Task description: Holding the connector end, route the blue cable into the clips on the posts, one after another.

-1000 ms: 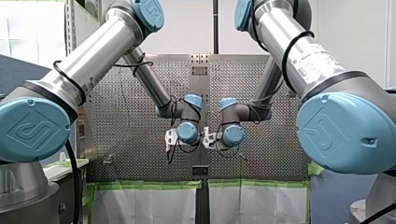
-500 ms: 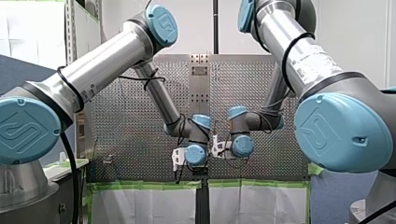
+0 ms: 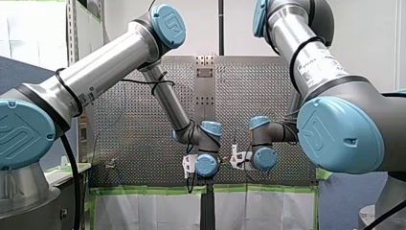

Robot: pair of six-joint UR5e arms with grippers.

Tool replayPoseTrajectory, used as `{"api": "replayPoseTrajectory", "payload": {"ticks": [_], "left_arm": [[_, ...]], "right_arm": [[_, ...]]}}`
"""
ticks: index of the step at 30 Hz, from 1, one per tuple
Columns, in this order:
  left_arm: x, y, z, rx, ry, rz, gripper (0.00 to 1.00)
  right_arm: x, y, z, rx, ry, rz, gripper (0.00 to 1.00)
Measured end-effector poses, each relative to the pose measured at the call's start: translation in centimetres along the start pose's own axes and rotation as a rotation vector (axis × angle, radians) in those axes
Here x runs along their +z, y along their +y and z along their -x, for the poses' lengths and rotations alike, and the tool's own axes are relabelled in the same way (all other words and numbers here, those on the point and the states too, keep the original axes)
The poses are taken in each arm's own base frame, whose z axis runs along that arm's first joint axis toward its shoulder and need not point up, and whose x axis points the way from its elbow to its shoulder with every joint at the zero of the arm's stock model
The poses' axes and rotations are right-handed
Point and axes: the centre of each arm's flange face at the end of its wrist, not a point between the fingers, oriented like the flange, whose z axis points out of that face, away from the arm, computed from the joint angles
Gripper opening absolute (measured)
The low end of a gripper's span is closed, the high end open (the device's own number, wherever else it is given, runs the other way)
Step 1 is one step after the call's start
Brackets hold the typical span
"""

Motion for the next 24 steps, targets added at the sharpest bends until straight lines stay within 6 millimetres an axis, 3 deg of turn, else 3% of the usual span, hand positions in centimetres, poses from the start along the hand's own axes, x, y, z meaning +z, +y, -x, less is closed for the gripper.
{"api": "replayPoseTrajectory", "payload": {"ticks": [10,17,24], "left_arm": [[0.0,-0.2,0.0,0.006,-0.007,-0.008,0.0],[0.0,-0.2,0.0,0.014,-0.006,-0.007,0.0],[-0.1,-0.4,-2.3,0.055,0.032,0.015,0.0]], "right_arm": [[0.5,3.7,0.1,0.008,0.05,-0.012,0.0],[1.2,3.6,-0.6,-0.003,0.111,-0.058,0.0],[1.4,3.3,-0.9,-0.012,0.138,-0.091,0.0]]}}
